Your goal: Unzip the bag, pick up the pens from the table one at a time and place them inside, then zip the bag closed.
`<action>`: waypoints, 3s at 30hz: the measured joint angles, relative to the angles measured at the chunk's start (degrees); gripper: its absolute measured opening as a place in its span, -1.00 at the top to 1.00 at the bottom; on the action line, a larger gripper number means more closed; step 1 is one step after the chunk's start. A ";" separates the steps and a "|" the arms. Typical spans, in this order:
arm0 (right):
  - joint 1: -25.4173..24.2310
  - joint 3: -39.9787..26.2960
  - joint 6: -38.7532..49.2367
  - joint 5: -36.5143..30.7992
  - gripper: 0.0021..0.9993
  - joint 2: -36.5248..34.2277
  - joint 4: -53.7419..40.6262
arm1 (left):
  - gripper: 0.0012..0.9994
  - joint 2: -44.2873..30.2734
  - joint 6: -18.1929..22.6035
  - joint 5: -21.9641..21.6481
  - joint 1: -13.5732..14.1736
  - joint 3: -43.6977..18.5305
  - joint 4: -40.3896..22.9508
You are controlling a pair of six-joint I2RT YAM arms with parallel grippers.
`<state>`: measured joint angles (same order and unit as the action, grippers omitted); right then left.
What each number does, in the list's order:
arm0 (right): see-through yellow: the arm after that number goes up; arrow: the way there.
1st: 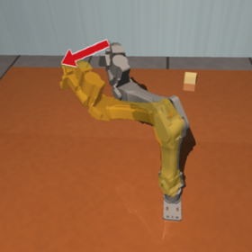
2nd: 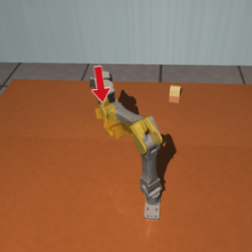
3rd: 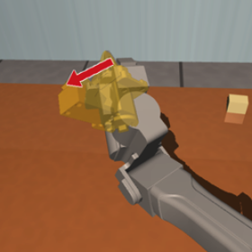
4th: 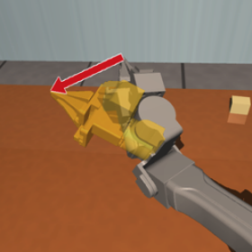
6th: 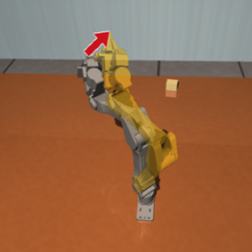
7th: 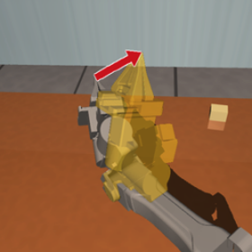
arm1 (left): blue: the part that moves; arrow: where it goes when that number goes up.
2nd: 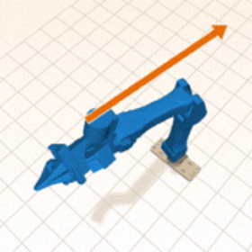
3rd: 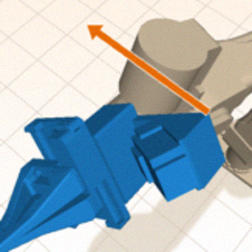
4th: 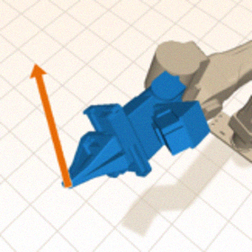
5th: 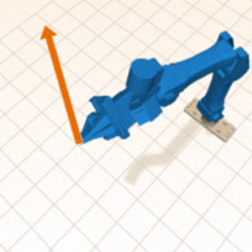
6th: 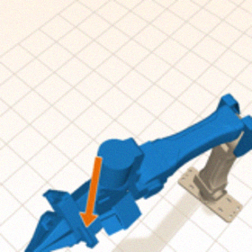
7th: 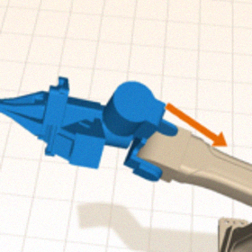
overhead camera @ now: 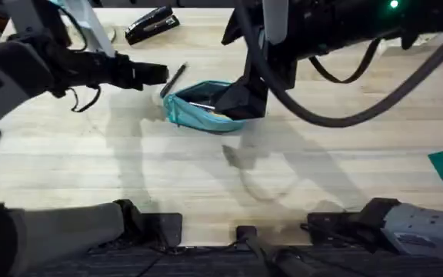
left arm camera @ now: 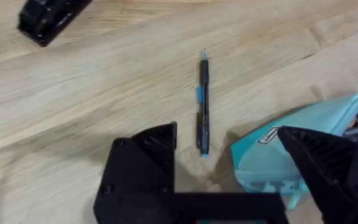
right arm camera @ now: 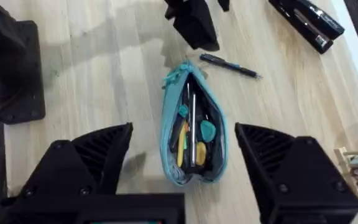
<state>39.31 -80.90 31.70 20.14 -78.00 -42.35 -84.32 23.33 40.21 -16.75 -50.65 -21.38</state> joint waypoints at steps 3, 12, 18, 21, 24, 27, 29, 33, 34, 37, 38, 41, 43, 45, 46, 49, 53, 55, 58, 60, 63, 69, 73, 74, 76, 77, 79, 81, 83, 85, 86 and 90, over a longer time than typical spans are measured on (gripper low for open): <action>0.00 0.00 0.00 -2.40 -1.00 0.00 0.13 | -0.99 -2.59 -1.52 -2.22 3.93 0.00 3.97; 0.00 0.00 0.00 -4.77 -1.00 0.00 0.13 | -0.99 -7.20 -9.14 -17.27 12.44 -0.09 7.63; 0.00 0.00 0.00 -4.94 -1.00 0.00 0.13 | -0.99 -12.94 -10.13 -21.95 14.37 -0.11 10.84; 0.00 0.00 0.00 -4.94 -1.00 0.00 0.10 | -0.99 -14.39 -10.23 -22.70 14.64 -1.64 11.11; 0.00 0.00 0.00 -4.94 -1.00 0.00 0.06 | -0.99 -14.76 -10.23 -22.91 14.71 -1.98 11.10; 0.00 0.00 0.00 -4.94 -1.00 0.00 0.06 | -0.99 -14.79 -10.23 -23.02 14.71 -2.01 11.03; 0.00 0.00 0.00 -4.94 -1.00 0.00 0.06 | -0.99 -14.79 -10.23 -23.10 14.71 -2.01 10.95; 0.00 0.00 0.00 -4.94 -1.00 0.00 0.06 | -0.99 -14.79 -10.21 -23.14 14.75 -2.03 10.81; 0.00 0.00 0.00 -4.94 -1.00 0.00 0.06 | -0.99 -14.79 -10.17 -23.13 14.75 -2.08 10.68; 0.00 0.00 0.00 -4.94 -1.00 0.00 0.06 | -0.99 -14.79 -10.14 -23.15 14.75 -2.29 10.32; 0.00 0.00 0.00 -4.94 -1.00 0.00 0.06 | -0.99 -14.79 -10.08 -23.13 14.75 -2.32 10.27; 0.00 0.00 0.00 -4.94 -1.00 0.00 0.06 | -0.95 -14.90 -10.07 -23.22 14.75 -2.36 10.28; 0.00 0.00 0.00 -4.94 -1.00 0.00 0.06 | -0.02 -15.14 -10.05 -24.61 14.48 -2.40 10.47; 0.00 0.00 0.00 -4.94 -1.00 0.00 0.06 | 0.61 -15.17 -10.25 -24.43 14.42 -2.41 10.29; 0.00 0.00 0.00 -4.94 -1.00 0.00 0.06 | 0.83 -15.17 -10.30 -23.78 14.48 -2.43 10.22; 0.00 0.00 0.00 -4.95 -1.00 0.00 0.06 | 0.91 -15.17 -10.38 -23.48 14.62 -2.64 10.25; 0.00 0.00 0.00 -4.96 -1.00 -0.01 0.04 | 0.91 -15.17 -10.48 -23.34 14.58 -2.64 10.29; 0.00 0.00 0.00 -4.96 -1.00 0.00 0.05 | 0.92 -15.17 -10.47 -23.32 14.58 -2.64 10.34; 0.00 0.00 0.00 -4.96 -1.00 0.00 0.04 | 0.93 -15.05 -10.49 -23.39 14.59 -2.64 10.33; 0.00 0.00 0.01 -4.98 -1.00 -0.01 0.06 | 0.92 -14.68 -10.49 -23.41 14.67 -2.62 9.82; 0.00 0.00 0.00 -5.14 -1.00 0.00 0.06 | 0.92 -13.23 -10.49 -23.54 15.12 -2.15 8.65; 0.00 0.00 0.00 -5.37 -1.00 2.50 -0.13 | 0.92 -0.89 -10.50 -24.04 19.11 -1.79 7.25; 0.00 0.00 0.00 -5.68 -1.00 10.18 -2.73 | 0.92 10.25 -10.49 -25.64 25.70 -1.79 1.51; 0.00 0.00 0.02 -6.00 -1.00 10.92 -3.62 | 0.92 11.47 -10.50 -25.91 26.57 -1.79 0.45; 0.00 0.00 0.00 -7.16 -1.00 12.26 -5.68 | 0.92 13.93 -10.49 -26.22 28.47 -1.79 -1.68; 0.00 0.00 0.00 -7.59 -1.00 12.88 -6.76 | 0.92 15.03 -10.49 -26.36 29.39 -1.79 -2.63; 0.00 0.00 0.00 -9.30 -1.00 16.03 -11.67 | 0.92 19.92 -10.49 -26.58 33.84 -1.79 -6.83; 0.00 0.00 0.02 -9.72 -1.00 17.78 -13.92 | 0.92 21.69 -10.49 -26.60 35.97 -1.79 -8.66; 0.00 0.00 0.00 -9.90 -1.00 19.77 -16.47 | 0.92 22.99 -10.49 -26.63 38.33 -1.79 -10.50; 0.00 0.00 0.00 -10.08 -1.00 23.93 -20.25 | 0.92 23.29 -10.49 -26.74 42.27 -1.79 -13.08; 0.00 0.00 0.00 -10.10 -1.00 24.93 -21.04 | 0.92 23.16 -10.49 -26.75 43.08 -1.79 -13.35; -0.22 0.17 -1.20 -12.84 -1.00 30.01 -24.14 | 0.92 18.64 -10.24 -27.98 45.77 -1.79 -13.54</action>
<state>39.09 -80.73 30.50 7.31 -47.99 -66.49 -65.68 13.10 12.22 29.02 -52.45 -34.93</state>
